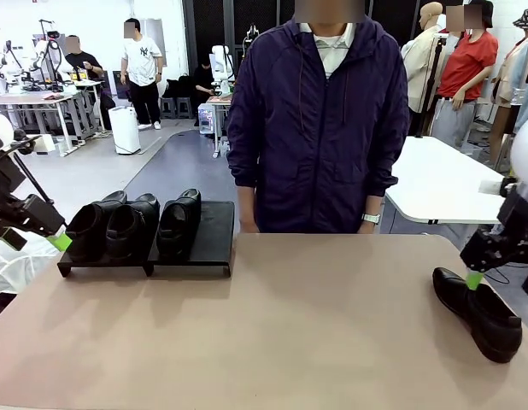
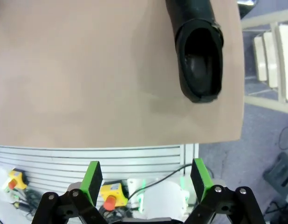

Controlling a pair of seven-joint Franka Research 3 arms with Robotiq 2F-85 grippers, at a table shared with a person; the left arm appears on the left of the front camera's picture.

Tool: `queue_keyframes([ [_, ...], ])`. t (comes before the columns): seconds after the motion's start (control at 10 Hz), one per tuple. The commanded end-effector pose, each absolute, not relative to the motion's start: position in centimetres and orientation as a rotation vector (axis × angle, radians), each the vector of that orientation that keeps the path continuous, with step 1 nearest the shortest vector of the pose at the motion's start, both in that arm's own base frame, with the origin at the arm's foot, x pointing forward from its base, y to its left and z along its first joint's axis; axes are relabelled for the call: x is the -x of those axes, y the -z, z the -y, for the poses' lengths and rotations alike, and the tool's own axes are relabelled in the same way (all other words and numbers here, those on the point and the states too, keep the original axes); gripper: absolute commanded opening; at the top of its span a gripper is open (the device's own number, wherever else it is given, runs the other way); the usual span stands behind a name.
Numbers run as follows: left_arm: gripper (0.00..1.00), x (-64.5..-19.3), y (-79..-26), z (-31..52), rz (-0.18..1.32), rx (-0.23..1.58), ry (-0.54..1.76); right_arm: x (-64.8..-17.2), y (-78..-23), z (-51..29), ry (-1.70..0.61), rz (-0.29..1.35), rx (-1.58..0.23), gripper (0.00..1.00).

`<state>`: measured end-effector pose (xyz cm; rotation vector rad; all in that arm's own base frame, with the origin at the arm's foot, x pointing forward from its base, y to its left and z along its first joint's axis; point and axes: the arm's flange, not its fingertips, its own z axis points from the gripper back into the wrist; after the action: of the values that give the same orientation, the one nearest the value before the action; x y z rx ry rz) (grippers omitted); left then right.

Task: Organize the shoes by placing them on the stand.
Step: Pick up one Shoe and place it in the middle of the table.

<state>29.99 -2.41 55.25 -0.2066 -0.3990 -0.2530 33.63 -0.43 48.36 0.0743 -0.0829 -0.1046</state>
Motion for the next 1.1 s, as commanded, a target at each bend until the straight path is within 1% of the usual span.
queue_keyframes([
  [0.0,1.00,-30.1,-55.5,2.1,0.389,0.202,0.267,-37.6,-45.4,0.6,0.028,0.130,-0.019,1.00],
  [0.2,1.00,-30.1,-55.5,2.1,0.389,0.202,0.267,-40.7,-44.2,1.7,0.034,0.191,-0.011,1.00],
  [0.4,1.00,-30.1,-55.5,2.1,0.389,0.202,0.267,-43.2,-42.6,3.1,0.044,0.191,-0.012,1.00],
  [0.8,1.00,-30.1,-55.5,2.1,0.389,0.202,0.267,-44.9,-40.0,4.3,0.045,0.153,-0.028,1.00],
  [1.0,1.00,-30.1,-55.5,2.1,0.389,0.202,0.267,-45.3,-39.2,4.5,0.027,0.159,-0.045,1.00],
])
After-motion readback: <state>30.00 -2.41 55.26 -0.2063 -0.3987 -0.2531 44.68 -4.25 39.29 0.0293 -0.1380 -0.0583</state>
